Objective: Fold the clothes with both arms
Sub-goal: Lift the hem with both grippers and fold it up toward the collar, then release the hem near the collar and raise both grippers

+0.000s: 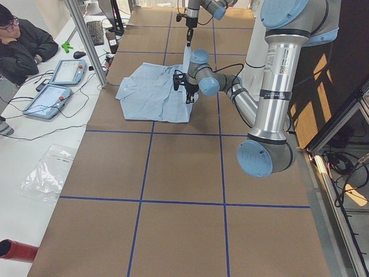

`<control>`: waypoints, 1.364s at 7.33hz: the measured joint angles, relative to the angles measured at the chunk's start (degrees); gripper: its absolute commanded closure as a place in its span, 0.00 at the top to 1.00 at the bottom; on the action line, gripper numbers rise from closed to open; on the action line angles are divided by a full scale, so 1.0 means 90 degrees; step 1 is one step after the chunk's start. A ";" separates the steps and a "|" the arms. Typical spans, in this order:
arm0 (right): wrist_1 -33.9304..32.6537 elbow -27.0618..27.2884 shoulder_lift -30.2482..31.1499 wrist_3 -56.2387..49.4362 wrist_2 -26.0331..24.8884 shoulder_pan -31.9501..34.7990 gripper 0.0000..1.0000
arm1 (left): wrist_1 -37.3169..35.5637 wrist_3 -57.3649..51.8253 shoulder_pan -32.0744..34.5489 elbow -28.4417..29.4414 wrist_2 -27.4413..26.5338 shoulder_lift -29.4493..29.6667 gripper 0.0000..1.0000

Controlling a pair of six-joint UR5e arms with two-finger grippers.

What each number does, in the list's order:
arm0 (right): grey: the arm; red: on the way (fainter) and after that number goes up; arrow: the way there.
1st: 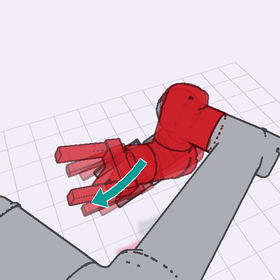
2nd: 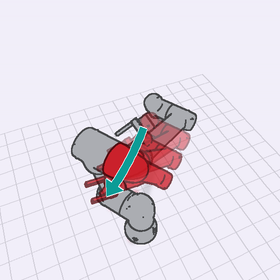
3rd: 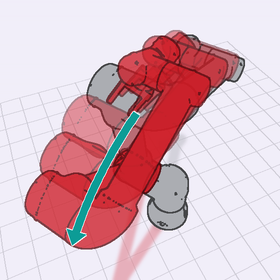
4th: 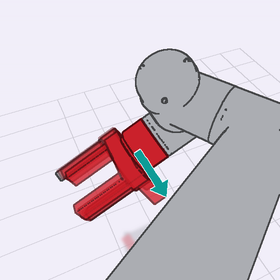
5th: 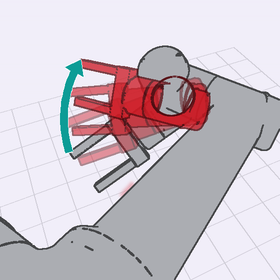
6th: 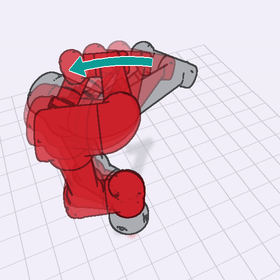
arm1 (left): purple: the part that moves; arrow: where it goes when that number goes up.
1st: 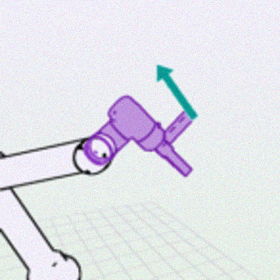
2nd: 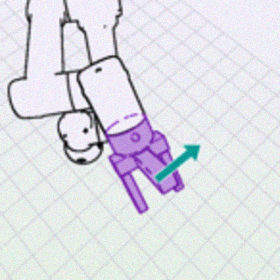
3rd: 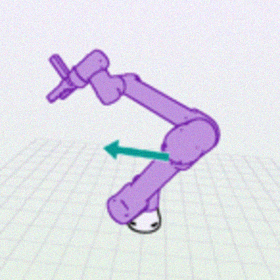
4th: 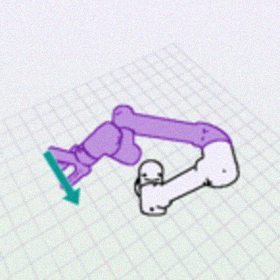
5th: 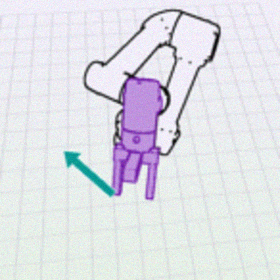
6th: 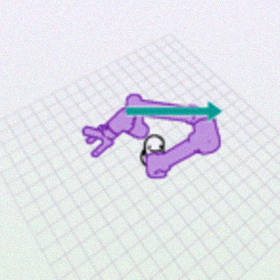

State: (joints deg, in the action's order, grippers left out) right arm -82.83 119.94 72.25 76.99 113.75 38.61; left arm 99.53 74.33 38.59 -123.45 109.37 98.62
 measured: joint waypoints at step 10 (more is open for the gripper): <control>0.1476 -0.4049 -0.2413 -0.0031 -0.0079 0.1407 0.00 | 0.2757 0.0003 0.1546 0.4271 0.0092 0.2309 0.00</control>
State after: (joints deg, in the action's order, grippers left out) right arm -69.54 83.50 50.54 76.71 113.03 51.28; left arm 124.34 74.36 52.50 -85.01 110.20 119.40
